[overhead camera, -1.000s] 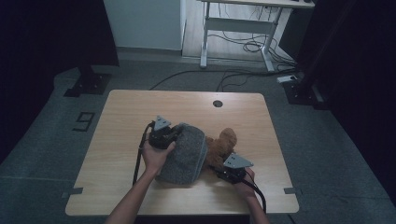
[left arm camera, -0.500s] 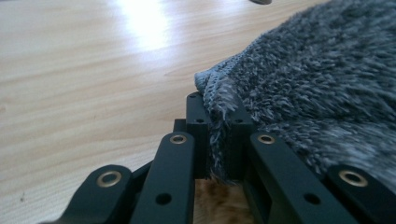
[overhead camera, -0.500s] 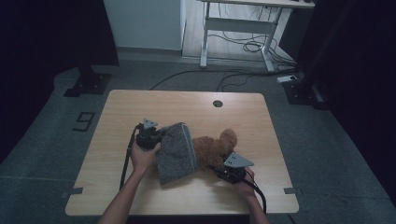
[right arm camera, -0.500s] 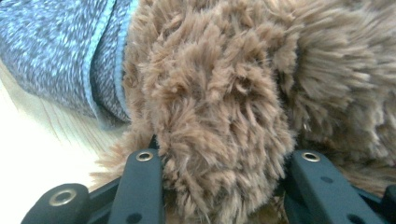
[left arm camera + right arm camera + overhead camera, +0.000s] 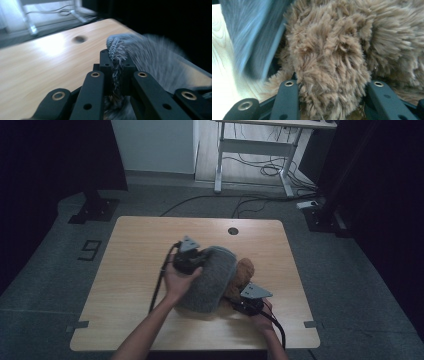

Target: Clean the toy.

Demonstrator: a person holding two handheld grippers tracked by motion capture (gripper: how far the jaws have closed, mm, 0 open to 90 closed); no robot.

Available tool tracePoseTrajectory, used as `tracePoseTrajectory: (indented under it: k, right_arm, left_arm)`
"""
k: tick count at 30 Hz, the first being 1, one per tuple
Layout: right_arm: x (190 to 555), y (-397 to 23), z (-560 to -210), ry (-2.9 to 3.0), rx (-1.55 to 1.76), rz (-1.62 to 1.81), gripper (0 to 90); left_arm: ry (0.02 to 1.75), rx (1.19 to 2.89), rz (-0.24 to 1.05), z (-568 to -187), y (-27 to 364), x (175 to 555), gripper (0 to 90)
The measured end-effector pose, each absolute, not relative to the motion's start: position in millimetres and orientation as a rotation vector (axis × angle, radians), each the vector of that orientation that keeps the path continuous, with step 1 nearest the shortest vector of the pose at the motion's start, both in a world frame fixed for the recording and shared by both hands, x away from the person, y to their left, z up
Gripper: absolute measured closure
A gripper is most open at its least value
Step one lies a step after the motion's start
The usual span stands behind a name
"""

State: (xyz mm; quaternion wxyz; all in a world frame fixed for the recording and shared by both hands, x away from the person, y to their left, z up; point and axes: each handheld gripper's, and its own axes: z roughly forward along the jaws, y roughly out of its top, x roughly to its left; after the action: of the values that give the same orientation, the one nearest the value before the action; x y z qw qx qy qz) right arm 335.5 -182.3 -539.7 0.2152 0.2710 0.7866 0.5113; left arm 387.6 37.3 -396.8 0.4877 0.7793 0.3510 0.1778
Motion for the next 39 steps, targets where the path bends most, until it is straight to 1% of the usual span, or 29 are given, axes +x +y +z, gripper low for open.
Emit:
tracePoseTrajectory:
  k: [2, 3, 5, 7, 8, 10, 12, 14, 17, 21, 23, 28, 33, 35, 36, 38, 39]
  right_arm:
    - [335.1, -182.3, -539.7, 2.18, 0.75, 1.415, 60.6]
    - [334.9, -182.5, -539.5, 2.182, 0.751, 1.411, 60.6]
    - [334.6, -182.4, -539.6, 2.182, 0.755, 1.411, 60.6]
    - [334.3, -182.6, -539.8, 2.182, 0.756, 1.408, 60.6]
    - [334.3, -182.8, -539.9, 2.182, 0.753, 1.402, 60.5]
    - [334.5, -182.4, -540.5, 2.184, 0.757, 1.392, 60.5]
    - [334.9, -182.5, -541.5, 2.185, 0.764, 1.386, 60.5]
    - [335.0, -182.2, -541.3, 2.178, 0.764, 1.379, 60.5]
    - [335.7, -181.2, -541.1, 2.161, 0.791, 1.363, 60.5]
    - [337.1, -179.7, -541.1, 2.143, 0.819, 1.331, 60.5]
    - [339.6, -180.0, -541.5, 2.129, 0.837, 1.324, 60.5]
    - [344.7, -181.7, -542.5, 2.109, 0.878, 1.329, 60.3]
    - [347.0, -183.1, -542.9, 2.095, 0.887, 1.331, 60.3]
    - [347.0, -183.0, -543.0, 2.095, 0.887, 1.33, 60.2]
    - [347.1, -183.1, -543.2, 2.093, 0.894, 1.337, 60.3]
    - [347.1, -183.8, -543.5, 2.097, 0.896, 1.339, 60.2]
    - [347.2, -184.0, -543.6, 2.097, 0.895, 1.341, 60.1]
  left_arm:
    - [0.828, 1.934, 0.44, -397.2, 5.7, 391.9, 83.4]
    - [0.83, 1.955, 0.416, -400.7, -11.7, 397.6, 83.3]
    - [0.851, 1.991, 0.392, -408.7, -33.1, 406.8, 83.2]
    - [0.875, 2.092, 0.449, -424.7, -54.6, 418.1, 83.2]
    - [0.883, 2.127, 0.46, -430.7, -59.0, 421.4, 83.2]
    - [0.899, 2.172, 0.443, -440.2, -62.9, 425.8, 83.2]
    - [0.888, 2.216, 0.478, -439.3, -61.3, 423.9, 83.2]
    - [0.89, 2.237, 0.52, -437.0, -52.8, 421.7, 83.3]
    - [0.94, 2.207, 0.528, -434.2, -25.9, 422.0, 83.3]
    - [1.025, 2.128, 0.541, -431.3, 22.3, 422.7, 83.3]
    - [1.064, 2.087, 0.572, -430.8, 51.4, 421.9, 83.4]
    - [1.146, 2.073, 0.615, -443.5, 103.6, 419.4, 83.6]
    - [1.267, 2.036, 0.524, -483.2, 144.0, 417.5, 83.6]
    - [1.306, 2.054, 0.5, -495.8, 153.2, 419.1, 83.7]
    - [1.322, 2.052, 0.468, -504.1, 158.5, 420.1, 83.7]
    - [1.364, 2.023, 0.361, -522.2, 168.5, 422.2, 83.6]
    - [1.368, 2.038, 0.352, -528.2, 169.3, 422.3, 83.6]
